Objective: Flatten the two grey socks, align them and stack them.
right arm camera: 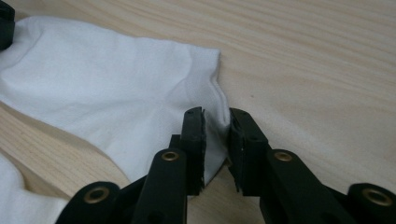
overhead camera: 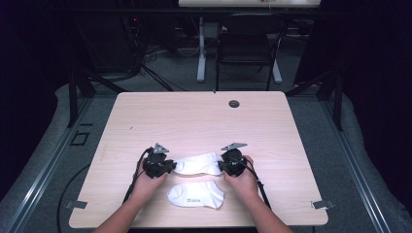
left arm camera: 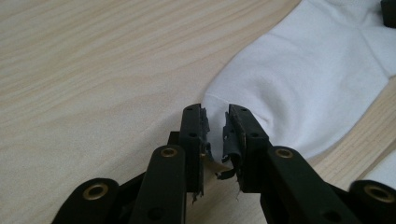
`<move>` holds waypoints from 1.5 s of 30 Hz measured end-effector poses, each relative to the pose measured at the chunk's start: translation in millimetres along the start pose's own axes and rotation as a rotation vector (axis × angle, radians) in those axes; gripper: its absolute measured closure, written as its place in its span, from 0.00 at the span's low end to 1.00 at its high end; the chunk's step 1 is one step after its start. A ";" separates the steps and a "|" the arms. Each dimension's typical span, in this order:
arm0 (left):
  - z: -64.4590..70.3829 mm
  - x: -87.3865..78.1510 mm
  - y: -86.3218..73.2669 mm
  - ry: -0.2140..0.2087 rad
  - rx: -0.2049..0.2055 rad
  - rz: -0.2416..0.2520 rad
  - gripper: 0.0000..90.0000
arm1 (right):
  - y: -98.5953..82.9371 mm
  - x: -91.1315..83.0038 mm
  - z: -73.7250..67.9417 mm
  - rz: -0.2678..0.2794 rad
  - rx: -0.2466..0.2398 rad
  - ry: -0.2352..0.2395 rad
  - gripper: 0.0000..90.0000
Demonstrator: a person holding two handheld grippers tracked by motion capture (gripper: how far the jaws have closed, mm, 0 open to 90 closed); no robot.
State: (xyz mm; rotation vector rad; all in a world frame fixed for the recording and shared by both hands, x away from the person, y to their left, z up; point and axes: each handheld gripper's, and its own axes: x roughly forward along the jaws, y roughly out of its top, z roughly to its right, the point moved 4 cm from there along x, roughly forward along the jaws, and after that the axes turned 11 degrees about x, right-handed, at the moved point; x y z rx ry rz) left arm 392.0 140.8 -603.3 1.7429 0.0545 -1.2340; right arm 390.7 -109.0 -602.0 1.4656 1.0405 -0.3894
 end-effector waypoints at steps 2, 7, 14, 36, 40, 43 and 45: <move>0.6 0.3 0.1 -0.010 0.000 0.002 0.89 | -0.4 0.1 -0.7 0.000 -0.005 0.003 0.90; 1.5 0.8 0.7 -0.021 -0.002 0.000 0.96 | -0.7 0.1 -3.1 0.003 -0.011 0.004 0.95; 1.1 0.6 1.1 -0.025 -0.013 -0.001 0.98 | 0.1 -2.3 -1.6 0.002 -0.009 0.008 0.96; 7.2 -36.0 16.3 -0.060 0.013 0.081 0.98 | 10.3 -41.8 -17.1 0.077 -0.024 0.088 0.96; 14.3 -49.9 15.0 -0.074 0.024 0.093 0.98 | 8.4 -52.6 -19.1 0.085 -0.034 0.097 0.96; 16.7 -53.7 13.8 -0.080 0.026 0.098 0.98 | 5.7 -59.6 -20.2 0.083 -0.042 0.103 0.96; 19.6 -58.5 11.9 -0.088 0.031 0.101 0.98 | 3.3 -65.7 -20.9 0.081 -0.049 0.108 0.96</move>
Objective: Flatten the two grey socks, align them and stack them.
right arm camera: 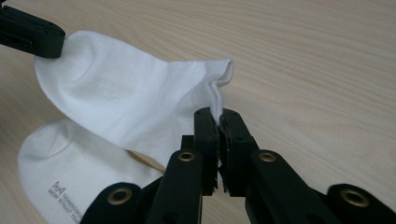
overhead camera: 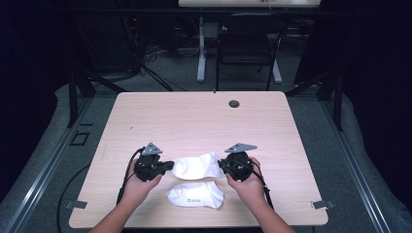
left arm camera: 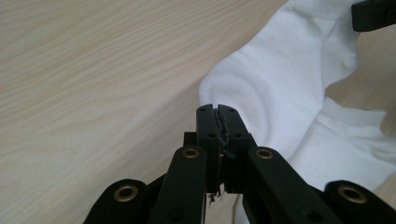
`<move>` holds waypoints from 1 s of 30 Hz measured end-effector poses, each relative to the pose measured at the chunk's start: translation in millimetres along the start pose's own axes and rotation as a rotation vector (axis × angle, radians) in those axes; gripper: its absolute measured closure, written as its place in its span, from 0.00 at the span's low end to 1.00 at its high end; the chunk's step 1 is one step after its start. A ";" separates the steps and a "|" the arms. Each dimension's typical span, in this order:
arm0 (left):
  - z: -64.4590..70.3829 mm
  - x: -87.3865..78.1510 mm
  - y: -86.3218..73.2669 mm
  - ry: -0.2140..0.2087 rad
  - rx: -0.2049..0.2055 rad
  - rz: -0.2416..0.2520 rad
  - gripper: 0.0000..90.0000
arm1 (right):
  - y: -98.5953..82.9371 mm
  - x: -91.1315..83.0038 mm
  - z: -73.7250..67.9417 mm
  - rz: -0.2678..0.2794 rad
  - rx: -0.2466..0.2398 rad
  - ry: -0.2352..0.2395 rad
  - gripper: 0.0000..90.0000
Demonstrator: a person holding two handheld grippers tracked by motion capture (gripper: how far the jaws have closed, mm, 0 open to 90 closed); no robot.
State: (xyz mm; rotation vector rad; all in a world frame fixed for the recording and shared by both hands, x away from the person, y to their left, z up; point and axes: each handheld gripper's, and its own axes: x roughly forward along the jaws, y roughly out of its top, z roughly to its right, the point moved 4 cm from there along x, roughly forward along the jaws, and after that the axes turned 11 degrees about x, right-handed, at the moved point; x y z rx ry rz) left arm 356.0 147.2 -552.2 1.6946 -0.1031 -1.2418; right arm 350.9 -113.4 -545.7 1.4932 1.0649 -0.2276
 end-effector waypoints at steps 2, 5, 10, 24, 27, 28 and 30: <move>3.6 -3.1 -1.6 -0.006 -0.003 0.011 0.98 | -2.3 -5.6 -2.2 0.005 0.008 0.008 0.96; 10.6 -10.0 -5.4 -0.020 0.003 0.009 0.98 | -6.2 -12.7 -4.6 0.019 0.002 0.019 0.96; 18.5 -17.6 -14.2 -0.037 0.005 0.012 0.98 | -16.1 -23.6 -10.0 0.013 0.001 0.034 0.96; 40.9 -31.5 -33.7 -0.065 0.001 -0.004 0.98 | -45.6 -40.1 -26.2 -0.003 -0.002 0.076 0.96; 43.9 -28.7 -39.5 -0.062 0.008 -0.024 0.98 | -54.0 -40.1 -28.7 -0.017 0.000 0.083 0.96; 44.2 -27.7 -41.1 -0.064 0.008 -0.030 0.98 | -54.0 -40.1 -28.7 -0.017 0.000 0.083 0.96; 44.8 -24.6 -45.1 -0.061 0.010 -0.041 0.98 | -58.4 -38.3 -29.7 -0.022 -0.001 0.080 0.96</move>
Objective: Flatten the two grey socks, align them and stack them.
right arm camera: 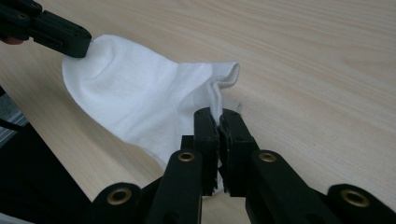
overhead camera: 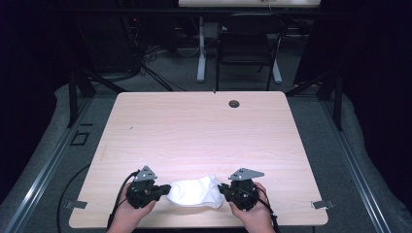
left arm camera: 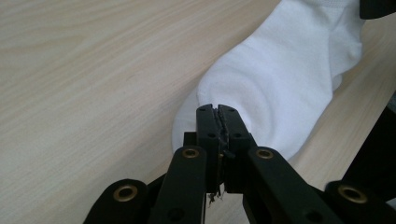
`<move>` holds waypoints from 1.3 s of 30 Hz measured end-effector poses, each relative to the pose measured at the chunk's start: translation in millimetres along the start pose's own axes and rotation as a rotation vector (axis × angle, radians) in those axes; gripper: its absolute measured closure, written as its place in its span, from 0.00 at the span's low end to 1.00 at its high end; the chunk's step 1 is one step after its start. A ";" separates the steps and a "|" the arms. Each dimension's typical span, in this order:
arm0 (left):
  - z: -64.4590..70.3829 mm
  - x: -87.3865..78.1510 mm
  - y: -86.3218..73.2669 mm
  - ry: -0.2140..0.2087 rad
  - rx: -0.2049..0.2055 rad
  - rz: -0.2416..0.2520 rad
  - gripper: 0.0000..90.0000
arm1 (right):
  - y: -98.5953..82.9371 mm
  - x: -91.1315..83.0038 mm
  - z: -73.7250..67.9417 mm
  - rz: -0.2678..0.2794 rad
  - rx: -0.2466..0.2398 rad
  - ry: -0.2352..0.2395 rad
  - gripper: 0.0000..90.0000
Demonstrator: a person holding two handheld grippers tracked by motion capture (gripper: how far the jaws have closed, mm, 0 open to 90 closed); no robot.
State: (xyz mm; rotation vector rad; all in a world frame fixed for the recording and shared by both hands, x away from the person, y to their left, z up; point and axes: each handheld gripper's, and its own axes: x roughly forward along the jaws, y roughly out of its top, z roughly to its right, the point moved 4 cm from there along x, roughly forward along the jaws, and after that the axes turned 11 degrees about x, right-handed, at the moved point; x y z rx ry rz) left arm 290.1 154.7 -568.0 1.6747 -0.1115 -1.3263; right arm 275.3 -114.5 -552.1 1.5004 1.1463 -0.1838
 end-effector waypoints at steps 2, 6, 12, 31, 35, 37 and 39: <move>0.6 1.3 -2.0 -0.004 0.001 -0.013 0.98 | -3.7 2.2 -0.1 -0.006 -0.001 0.002 0.96; -1.3 3.1 -3.0 0.004 0.000 -0.016 0.98 | -7.3 5.5 1.3 -0.015 0.002 -0.001 0.96; -2.9 7.9 -5.7 0.008 -0.002 -0.027 0.98 | -11.2 9.1 3.4 -0.036 0.010 -0.005 0.96; -10.1 16.7 -12.3 0.013 -0.038 -0.038 0.88 | -18.3 22.3 13.6 -0.046 0.047 0.002 0.84; -11.7 11.2 -10.8 0.011 -0.056 -0.007 0.85 | -16.5 18.5 13.9 -0.021 0.057 0.005 0.80; -13.4 8.6 -10.0 0.010 -0.061 0.010 0.82 | -15.2 15.6 14.5 -0.007 0.062 0.009 0.79; -15.4 6.5 -9.7 0.016 -0.061 0.018 0.80 | -13.3 12.6 16.5 0.007 0.056 0.013 0.77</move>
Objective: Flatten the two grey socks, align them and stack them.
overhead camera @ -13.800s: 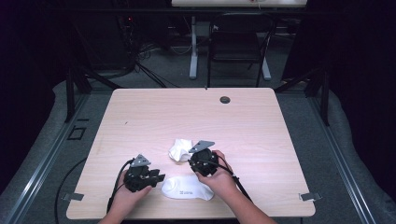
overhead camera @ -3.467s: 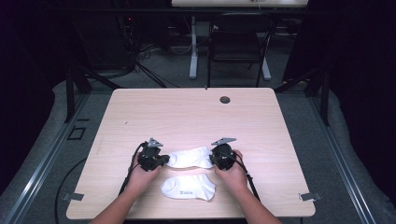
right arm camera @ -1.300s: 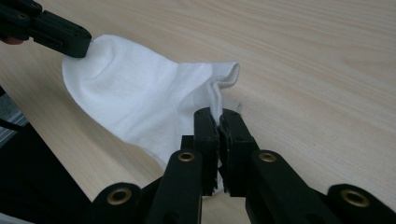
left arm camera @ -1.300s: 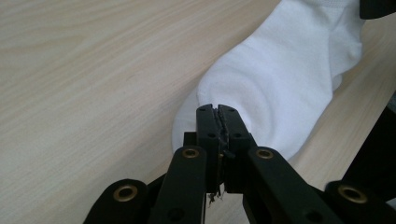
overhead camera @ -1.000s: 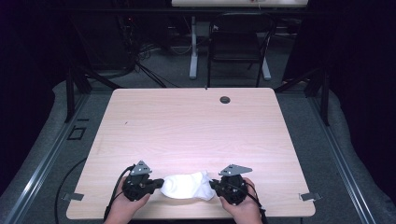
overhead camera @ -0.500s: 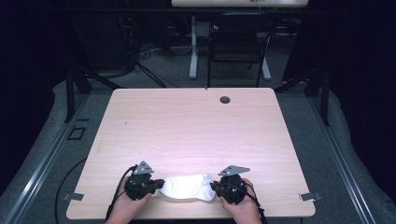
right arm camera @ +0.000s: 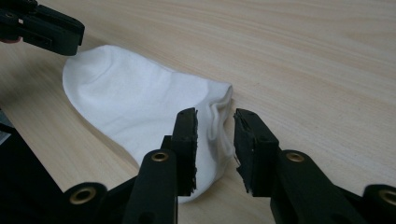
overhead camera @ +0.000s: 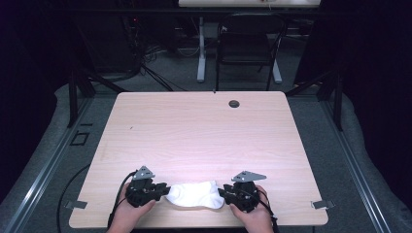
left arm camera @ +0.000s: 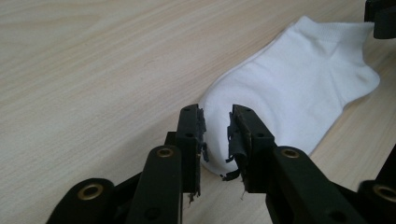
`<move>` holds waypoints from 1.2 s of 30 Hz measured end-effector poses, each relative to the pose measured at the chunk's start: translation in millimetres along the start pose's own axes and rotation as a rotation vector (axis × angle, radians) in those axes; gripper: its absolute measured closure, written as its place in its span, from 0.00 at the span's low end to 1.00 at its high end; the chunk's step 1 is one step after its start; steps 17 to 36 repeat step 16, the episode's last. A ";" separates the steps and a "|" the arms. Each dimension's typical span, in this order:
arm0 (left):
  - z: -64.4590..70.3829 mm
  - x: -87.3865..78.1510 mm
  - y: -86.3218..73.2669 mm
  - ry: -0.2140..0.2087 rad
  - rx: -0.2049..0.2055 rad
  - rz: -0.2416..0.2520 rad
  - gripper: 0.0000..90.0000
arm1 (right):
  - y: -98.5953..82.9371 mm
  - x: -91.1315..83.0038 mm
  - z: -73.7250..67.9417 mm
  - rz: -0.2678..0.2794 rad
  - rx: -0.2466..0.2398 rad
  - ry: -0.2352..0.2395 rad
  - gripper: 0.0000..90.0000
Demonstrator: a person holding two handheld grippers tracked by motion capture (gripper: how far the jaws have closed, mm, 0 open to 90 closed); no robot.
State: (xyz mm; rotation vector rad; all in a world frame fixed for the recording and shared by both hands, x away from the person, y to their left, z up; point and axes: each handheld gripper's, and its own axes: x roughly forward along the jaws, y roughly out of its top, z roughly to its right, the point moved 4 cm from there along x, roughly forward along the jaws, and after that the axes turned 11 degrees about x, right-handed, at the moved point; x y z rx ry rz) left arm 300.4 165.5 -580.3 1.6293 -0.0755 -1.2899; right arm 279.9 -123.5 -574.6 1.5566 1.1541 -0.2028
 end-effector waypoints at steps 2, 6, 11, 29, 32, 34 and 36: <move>-2.5 -1.8 0.5 0.010 -0.004 0.015 0.75 | 2.4 -3.0 1.6 0.021 -0.003 0.002 0.73; -9.0 -3.8 0.4 0.029 -0.010 0.037 0.65 | 6.1 -9.9 4.2 0.066 -0.028 -0.019 0.68; -21.3 -6.1 -3.2 0.091 -0.019 0.048 0.55 | 8.1 -14.5 13.6 0.090 -0.032 -0.047 0.63; -31.4 -9.3 -6.8 0.116 -0.044 0.059 0.53 | 7.6 -15.0 27.0 0.088 -0.024 -0.093 0.62; -31.4 -9.3 -6.8 0.116 -0.044 0.059 0.53 | 7.6 -15.0 27.0 0.088 -0.024 -0.093 0.62; -31.4 -9.3 -6.8 0.116 -0.044 0.059 0.53 | 7.6 -15.0 27.0 0.088 -0.024 -0.093 0.62; -31.4 -9.3 -6.8 0.116 -0.044 0.059 0.53 | 7.6 -15.0 27.0 0.088 -0.024 -0.093 0.62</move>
